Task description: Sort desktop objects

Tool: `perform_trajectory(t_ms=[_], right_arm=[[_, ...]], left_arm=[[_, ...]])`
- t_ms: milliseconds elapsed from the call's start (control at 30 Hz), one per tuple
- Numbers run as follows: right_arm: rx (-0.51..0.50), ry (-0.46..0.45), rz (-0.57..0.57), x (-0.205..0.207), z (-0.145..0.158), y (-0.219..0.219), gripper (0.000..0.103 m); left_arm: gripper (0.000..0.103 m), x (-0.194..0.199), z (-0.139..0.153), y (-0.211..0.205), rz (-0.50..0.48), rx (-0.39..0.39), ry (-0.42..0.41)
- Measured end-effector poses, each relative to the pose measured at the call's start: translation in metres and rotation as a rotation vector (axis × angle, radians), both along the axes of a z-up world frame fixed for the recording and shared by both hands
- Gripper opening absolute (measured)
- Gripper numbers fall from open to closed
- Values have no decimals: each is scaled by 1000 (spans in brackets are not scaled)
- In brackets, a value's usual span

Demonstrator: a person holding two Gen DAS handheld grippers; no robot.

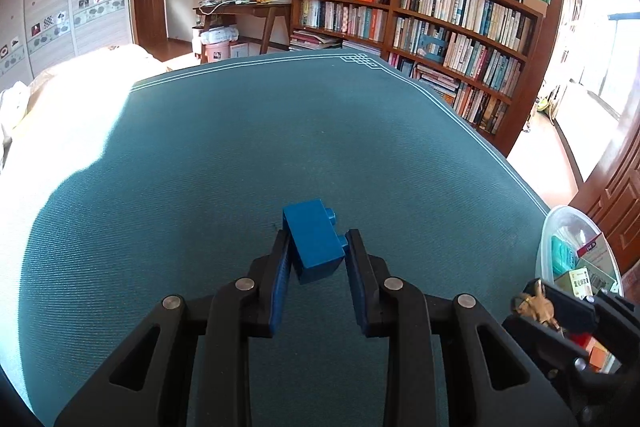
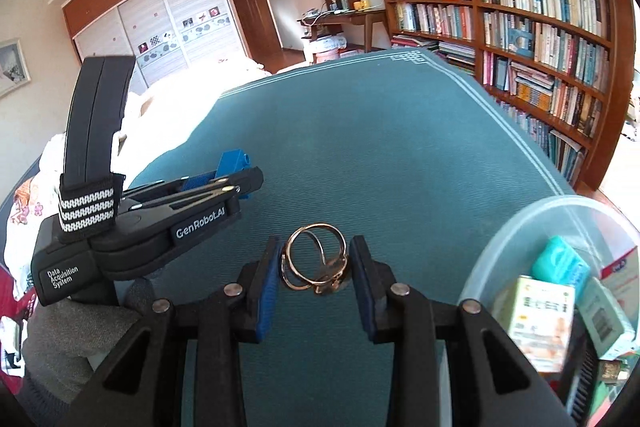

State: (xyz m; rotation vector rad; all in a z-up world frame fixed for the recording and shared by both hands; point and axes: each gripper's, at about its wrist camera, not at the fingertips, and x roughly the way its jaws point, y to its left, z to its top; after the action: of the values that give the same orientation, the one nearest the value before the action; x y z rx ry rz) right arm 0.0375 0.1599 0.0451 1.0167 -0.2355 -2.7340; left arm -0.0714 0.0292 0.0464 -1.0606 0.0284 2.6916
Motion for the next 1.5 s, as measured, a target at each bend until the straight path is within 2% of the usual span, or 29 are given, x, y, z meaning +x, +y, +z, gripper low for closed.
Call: perform_trajectory(t_ms=[200,400,533,733,800,867,933,1000,1033,1067,1133,1200,1300,1367,1500], right_arm=[[25,65,-122,24,26,43,38],[37,67,-243,42,31,94,38],[4,35,-271,43,27,121,38],[-14,15,-324,50,16,154,54],[-8,20,-349,62,14,165,64],[3,28,-373,73,12,173,70],[13,28,-391,85,11,179,72],[14,20,-400,97,9,182,75],[16,14,-402,100,8,183,75],[18,9,-403,102,7,184,77],[17,-3,-401,104,5,186,79],[10,-12,-395,107,4,187,80],[12,-20,-381,109,5,186,82],[36,-25,-373,112,6,185,82],[71,-30,-369,124,7,179,85]], left_arm=[[29,21,16,32,-86,8,31],[29,43,22,74,-216,71,5],[29,57,27,108,-314,96,-9],[29,76,30,147,-423,109,-19],[30,79,30,158,-447,109,-18],[30,81,31,167,-469,111,-17],[30,82,31,175,-490,117,-22],[30,83,32,181,-501,127,-30],[34,83,32,184,-506,135,-39],[46,84,32,185,-508,143,-45],[62,88,32,186,-497,147,-38],[63,93,35,186,-477,129,-8],[66,100,40,182,-410,62,57],[74,106,42,177,-360,21,96],[78,118,37,165,-308,1,69]])
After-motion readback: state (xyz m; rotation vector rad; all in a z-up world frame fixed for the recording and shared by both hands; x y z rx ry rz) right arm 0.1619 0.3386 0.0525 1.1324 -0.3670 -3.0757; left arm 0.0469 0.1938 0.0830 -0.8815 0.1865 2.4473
